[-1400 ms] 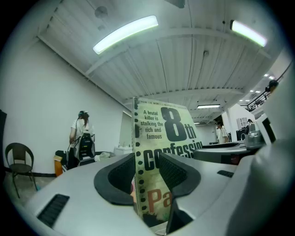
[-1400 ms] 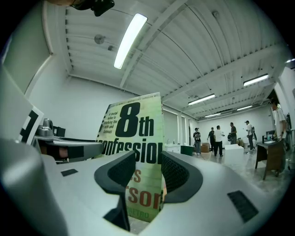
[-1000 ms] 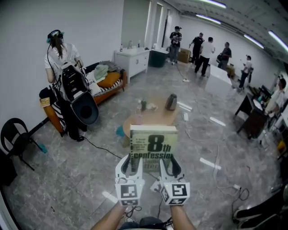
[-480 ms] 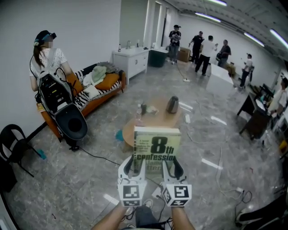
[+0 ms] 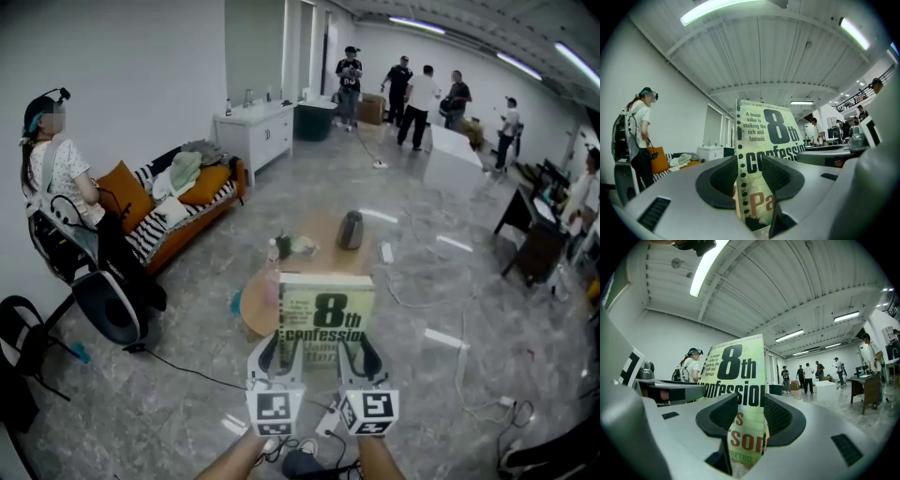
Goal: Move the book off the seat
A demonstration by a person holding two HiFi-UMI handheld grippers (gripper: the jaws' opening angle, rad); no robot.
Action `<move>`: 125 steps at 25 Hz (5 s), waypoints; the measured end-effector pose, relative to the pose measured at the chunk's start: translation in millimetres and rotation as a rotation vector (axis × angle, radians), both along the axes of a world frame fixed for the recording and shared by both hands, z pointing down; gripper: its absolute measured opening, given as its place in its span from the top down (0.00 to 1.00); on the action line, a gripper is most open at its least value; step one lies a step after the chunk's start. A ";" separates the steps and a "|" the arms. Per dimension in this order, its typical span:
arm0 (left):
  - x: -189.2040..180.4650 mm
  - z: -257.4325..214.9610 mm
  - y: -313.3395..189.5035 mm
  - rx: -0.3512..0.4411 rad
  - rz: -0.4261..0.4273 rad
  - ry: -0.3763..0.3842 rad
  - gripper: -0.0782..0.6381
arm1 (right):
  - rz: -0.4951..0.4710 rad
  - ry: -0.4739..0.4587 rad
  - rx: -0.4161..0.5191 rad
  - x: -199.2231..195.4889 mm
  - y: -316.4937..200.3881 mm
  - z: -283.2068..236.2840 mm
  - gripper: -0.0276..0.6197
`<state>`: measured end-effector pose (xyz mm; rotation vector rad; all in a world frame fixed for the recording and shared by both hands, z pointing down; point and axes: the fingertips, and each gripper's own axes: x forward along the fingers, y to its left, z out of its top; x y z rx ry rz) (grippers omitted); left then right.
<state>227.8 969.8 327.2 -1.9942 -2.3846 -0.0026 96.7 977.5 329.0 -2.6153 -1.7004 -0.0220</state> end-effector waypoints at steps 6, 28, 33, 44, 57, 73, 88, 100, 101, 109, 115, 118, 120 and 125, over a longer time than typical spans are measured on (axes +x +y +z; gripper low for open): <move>-18.7 14.9 66.3 0.020 0.019 0.002 0.66 | 0.013 0.002 0.028 -18.8 62.5 17.3 0.70; 10.4 194.4 243.7 0.323 0.071 0.008 0.66 | 0.060 -0.008 0.337 11.1 232.8 199.3 0.70; 14.3 270.1 276.2 0.438 0.093 0.023 0.66 | 0.088 0.005 0.458 14.9 261.1 275.3 0.70; 13.0 426.7 309.5 0.645 0.143 0.046 0.66 | 0.142 0.053 0.658 14.4 284.8 430.7 0.70; 12.6 541.1 344.8 0.733 0.154 0.050 0.66 | 0.149 0.057 0.774 14.9 317.4 544.2 0.70; 15.1 580.2 356.9 0.752 0.144 0.041 0.66 | 0.152 0.093 0.827 18.2 327.8 577.8 0.70; 5.6 528.5 359.5 0.663 0.166 0.082 0.66 | 0.201 0.080 0.677 6.7 335.3 522.4 0.69; -23.2 337.9 349.7 0.416 0.162 0.101 0.66 | 0.151 0.046 0.418 -15.4 328.8 329.4 0.70; -26.1 316.6 353.9 0.379 0.160 0.097 0.66 | 0.145 0.040 0.381 -18.2 331.6 309.3 0.70; -68.9 136.9 329.3 0.124 0.176 0.075 0.66 | 0.137 0.006 0.167 -52.4 297.7 144.9 0.70; -99.5 41.0 283.6 -0.003 0.202 0.071 0.66 | 0.159 0.009 0.009 -84.3 262.6 39.8 0.70; -109.1 11.8 264.2 -0.047 0.210 0.069 0.66 | 0.180 -0.002 -0.044 -96.9 244.9 6.1 0.70; -113.8 -2.4 252.0 -0.066 0.213 0.073 0.66 | 0.194 0.009 -0.061 -102.3 232.9 -9.9 0.70; -123.0 -27.3 226.2 -0.100 0.210 0.079 0.66 | 0.192 0.007 -0.107 -104.0 204.3 -35.9 0.70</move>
